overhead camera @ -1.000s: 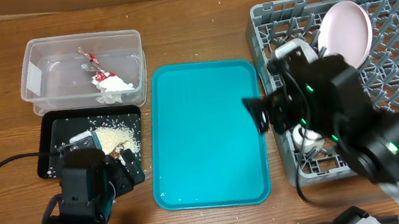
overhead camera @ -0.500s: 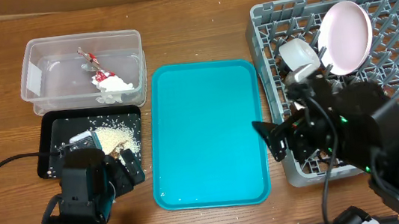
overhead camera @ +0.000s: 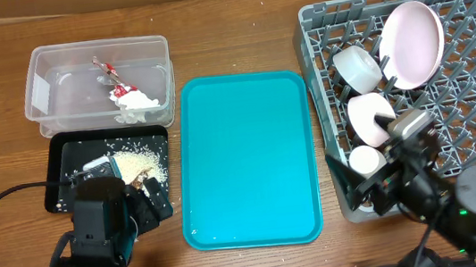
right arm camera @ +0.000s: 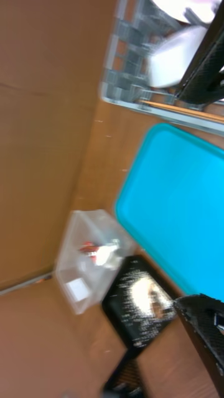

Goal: Sort waste into correct bins and load items into the dishwasher

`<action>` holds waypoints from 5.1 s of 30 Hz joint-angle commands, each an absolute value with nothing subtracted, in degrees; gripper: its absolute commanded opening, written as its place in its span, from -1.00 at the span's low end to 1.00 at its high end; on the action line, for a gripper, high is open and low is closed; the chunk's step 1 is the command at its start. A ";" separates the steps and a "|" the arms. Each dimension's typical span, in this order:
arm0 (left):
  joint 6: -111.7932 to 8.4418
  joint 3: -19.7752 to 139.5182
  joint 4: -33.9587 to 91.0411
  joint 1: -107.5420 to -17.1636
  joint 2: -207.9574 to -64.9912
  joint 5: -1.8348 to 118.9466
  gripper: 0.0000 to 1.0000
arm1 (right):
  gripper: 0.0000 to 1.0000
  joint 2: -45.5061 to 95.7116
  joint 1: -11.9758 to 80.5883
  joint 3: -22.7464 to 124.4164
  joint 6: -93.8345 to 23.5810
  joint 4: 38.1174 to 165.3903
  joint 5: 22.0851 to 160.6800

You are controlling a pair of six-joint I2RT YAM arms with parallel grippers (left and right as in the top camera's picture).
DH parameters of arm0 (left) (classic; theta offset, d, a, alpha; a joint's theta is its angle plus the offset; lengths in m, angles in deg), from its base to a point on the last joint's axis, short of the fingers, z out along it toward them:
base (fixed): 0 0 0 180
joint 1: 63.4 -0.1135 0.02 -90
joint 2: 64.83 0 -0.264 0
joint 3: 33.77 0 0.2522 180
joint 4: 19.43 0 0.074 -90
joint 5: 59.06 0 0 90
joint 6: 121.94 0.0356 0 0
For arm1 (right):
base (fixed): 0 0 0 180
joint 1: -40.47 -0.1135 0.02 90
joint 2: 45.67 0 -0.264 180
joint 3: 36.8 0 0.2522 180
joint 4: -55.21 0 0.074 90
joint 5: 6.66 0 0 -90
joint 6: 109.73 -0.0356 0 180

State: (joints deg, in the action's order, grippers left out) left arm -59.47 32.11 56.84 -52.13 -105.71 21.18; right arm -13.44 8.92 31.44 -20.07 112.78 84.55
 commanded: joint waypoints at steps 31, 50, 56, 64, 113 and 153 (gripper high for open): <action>-60.47 32.11 56.68 -51.76 -105.32 20.04 1.00 | 1.00 -45.51 37.05 -12.67 -19.74 91.47 86.43; -60.47 32.11 56.68 -51.76 -105.32 20.04 1.00 | 1.00 -45.51 39.91 -22.59 -19.70 71.54 84.31; -60.47 32.11 56.68 -51.76 -105.32 20.04 1.00 | 1.00 -45.48 39.85 -22.57 -19.70 73.70 84.27; -60.47 32.11 56.68 -51.76 -105.32 20.04 1.00 | 0.99 -45.48 39.85 -22.57 -19.70 73.70 84.27; -45.68 -18.75 -10.18 -60.18 -65.01 31.85 1.00 | 1.00 -45.48 39.85 -22.57 -19.70 73.70 84.27; -45.63 -19.73 -1.35 -60.18 -65.03 30.38 1.00 | 1.00 -45.48 39.85 -22.57 -19.70 73.70 84.29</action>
State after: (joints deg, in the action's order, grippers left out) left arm -46.70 -19.51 -1.28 -59.76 -65.69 30.71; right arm -44.94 39.69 -21.98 -19.87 74.09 84.55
